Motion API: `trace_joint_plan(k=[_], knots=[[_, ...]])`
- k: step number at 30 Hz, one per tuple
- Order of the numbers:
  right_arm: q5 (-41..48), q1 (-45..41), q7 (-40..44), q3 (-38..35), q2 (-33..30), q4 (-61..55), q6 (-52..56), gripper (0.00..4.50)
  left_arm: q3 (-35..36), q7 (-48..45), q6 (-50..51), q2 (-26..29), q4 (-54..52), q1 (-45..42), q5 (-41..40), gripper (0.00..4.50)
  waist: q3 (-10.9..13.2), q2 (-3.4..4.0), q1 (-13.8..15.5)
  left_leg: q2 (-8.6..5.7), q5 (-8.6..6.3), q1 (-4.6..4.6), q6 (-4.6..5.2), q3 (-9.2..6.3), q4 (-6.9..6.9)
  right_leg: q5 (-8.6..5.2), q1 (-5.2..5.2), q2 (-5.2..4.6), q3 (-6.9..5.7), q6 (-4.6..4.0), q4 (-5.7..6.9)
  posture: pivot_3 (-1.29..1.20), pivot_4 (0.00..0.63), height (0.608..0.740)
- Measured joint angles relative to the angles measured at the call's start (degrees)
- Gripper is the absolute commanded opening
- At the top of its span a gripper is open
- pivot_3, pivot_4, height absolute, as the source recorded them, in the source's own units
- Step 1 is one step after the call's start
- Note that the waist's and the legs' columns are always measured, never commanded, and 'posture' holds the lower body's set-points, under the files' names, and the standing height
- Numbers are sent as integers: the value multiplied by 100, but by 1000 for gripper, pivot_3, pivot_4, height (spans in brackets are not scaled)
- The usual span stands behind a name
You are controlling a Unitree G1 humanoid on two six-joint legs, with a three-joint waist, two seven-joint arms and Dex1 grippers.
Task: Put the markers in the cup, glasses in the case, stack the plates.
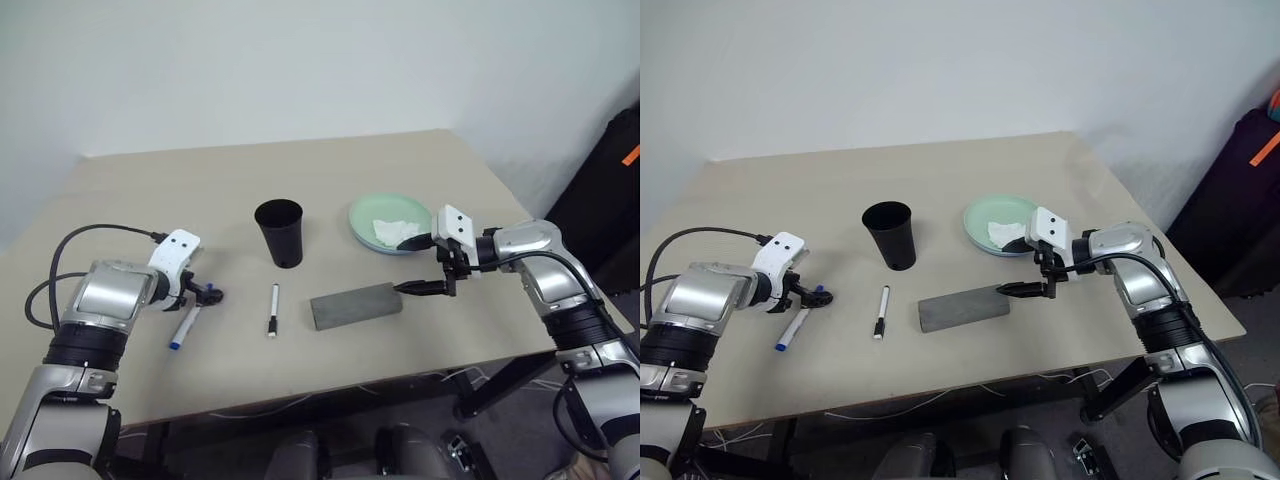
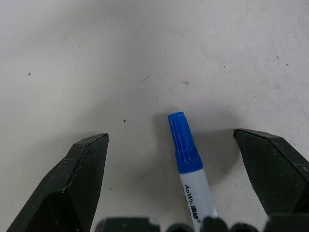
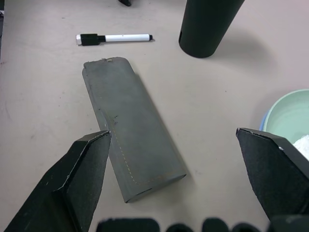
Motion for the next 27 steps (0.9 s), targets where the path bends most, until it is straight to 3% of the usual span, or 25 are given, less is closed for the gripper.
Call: trace_joint_plan(k=[7, 10, 21, 27], knots=[[-1, 0, -4, 0, 23, 0, -2, 4500, -61, -45, 194, -13, 48, -104, -4, 4491, 0, 0, 0, -1, 0, 0, 0, 0, 0, 0, 0, -1, 1, 0, 0, 0, 0, 738], [-1, -1, -5, 0, 27, 1, -3, 4500, -73, -63, 235, -27, 41, -110, -11, 3930, 0, 0, 0, -1, 0, 1, 0, 0, 0, 0, 1, -1, 2, 0, 0, 0, 0, 738], [-1, -2, -8, 0, 32, 0, -9, 4500, -235, -168, 376, -139, -118, -120, -51, 142, -1, 2, -2, 5, 4, 14, -6, -2, 0, 0, 7, 1, -1, -1, 5, 0, 0, 738], [-2, -2, -7, 0, 32, 0, -10, 4500, -248, -149, 369, -138, -128, -120, -44, 9, -1, 3, -2, 6, 6, 16, -9, -2, 0, 0, 7, 2, -2, -1, 6, 0, 0, 738]])
